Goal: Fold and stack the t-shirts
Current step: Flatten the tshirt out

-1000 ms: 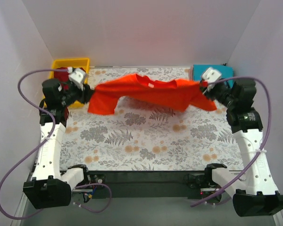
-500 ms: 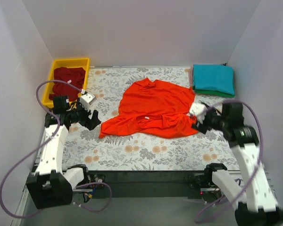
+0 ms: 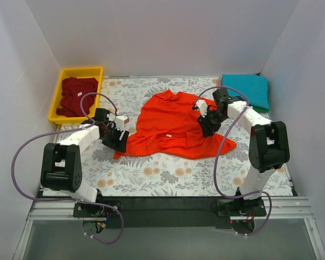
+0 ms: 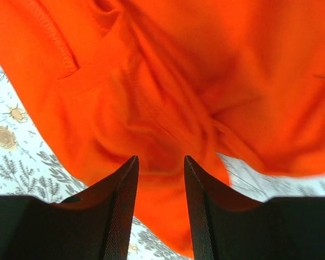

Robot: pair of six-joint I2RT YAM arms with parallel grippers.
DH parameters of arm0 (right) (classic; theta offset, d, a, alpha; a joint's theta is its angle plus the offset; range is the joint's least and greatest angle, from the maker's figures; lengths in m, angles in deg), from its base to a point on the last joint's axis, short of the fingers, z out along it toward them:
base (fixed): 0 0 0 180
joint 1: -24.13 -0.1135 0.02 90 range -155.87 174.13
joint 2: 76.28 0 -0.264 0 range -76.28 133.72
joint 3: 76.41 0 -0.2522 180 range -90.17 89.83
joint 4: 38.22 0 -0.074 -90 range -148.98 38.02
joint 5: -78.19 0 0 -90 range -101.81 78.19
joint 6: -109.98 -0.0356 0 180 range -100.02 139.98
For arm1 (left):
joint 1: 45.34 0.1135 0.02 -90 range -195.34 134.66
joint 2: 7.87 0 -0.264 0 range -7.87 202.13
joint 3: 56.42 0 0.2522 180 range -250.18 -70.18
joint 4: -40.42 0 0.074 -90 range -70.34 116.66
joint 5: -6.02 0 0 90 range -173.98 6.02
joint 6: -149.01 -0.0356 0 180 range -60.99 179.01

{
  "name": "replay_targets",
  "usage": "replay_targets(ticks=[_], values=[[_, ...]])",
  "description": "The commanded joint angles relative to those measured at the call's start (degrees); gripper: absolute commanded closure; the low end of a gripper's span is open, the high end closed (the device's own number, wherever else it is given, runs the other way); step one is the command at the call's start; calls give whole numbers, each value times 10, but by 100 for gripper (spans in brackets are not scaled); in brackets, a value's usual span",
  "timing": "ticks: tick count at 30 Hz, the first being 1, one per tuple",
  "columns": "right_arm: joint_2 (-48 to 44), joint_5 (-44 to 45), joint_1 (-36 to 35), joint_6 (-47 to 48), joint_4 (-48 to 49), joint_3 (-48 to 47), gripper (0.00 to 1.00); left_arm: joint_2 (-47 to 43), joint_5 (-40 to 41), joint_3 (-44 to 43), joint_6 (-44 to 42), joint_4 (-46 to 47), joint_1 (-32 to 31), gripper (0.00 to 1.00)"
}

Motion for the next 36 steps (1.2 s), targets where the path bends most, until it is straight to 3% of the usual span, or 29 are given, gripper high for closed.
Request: replay_targets(ticks=[1, 3, 8, 10, 11, 18, 20, 23, 27, 31, 36], values=[[26, 13, -49, -2, -38, 29, 56, 41, 63, -21, 31, 33, 1, 38], [40, 8, -62, 0, -40, 50, 58, 68, 73, -42, 35, 35, 1, 47], [30, 4, -103, -5, -41, 65, 85, 111, 78, -84, 36, 34, 1, 78], [18, 3, -112, -7, -42, 61, 96, 126, 86, -103, 38, 37, 1, 98], [4, 3, -113, -7, -47, 56, 99, 130, 88, -109, 41, 40, 2, 100], [-69, -40, -141, -12, -80, 43, 99, 170, 83, -167, 37, 57, 17, 100], [-86, -38, -168, -16, -79, 63, 99, 178, 0, -207, 22, 13, 32, 72], [-92, -36, -173, -22, -76, 87, 99, 143, -132, -218, -6, -22, 50, 53], [-96, -18, -171, -17, -74, 106, 99, 69, -173, -198, -40, -14, 38, 52], [-99, -32, -172, -19, -82, 105, 99, 54, -160, -160, -66, -2, 9, 51], [-110, -61, -184, -15, -95, 116, 99, 59, -137, -123, -39, 54, -51, 43]])
